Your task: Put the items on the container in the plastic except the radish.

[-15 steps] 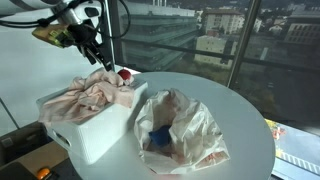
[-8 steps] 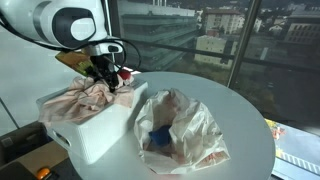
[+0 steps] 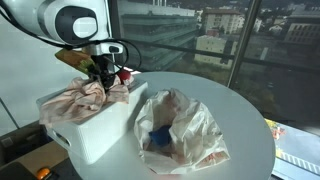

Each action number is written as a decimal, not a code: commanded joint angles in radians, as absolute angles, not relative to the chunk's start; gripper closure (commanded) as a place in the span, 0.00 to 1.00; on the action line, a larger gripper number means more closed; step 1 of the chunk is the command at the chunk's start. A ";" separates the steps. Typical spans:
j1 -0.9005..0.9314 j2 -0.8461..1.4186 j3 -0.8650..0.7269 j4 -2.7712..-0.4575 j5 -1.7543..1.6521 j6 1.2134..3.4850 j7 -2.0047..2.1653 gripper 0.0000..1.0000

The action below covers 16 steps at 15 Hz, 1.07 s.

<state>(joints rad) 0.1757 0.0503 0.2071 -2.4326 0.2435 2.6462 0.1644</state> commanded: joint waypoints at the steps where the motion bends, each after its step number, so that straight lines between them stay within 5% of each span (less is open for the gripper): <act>1: 0.189 -0.051 0.204 -2.450 0.202 2.537 0.243 0.80; 4: 0.191 -0.148 0.210 -2.460 0.227 2.484 0.302 0.99; 16: 0.040 -0.749 0.228 -2.575 0.157 2.419 0.597 0.96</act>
<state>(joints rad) 0.1036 -0.5520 0.2009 -2.5156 0.1937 2.4573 0.5072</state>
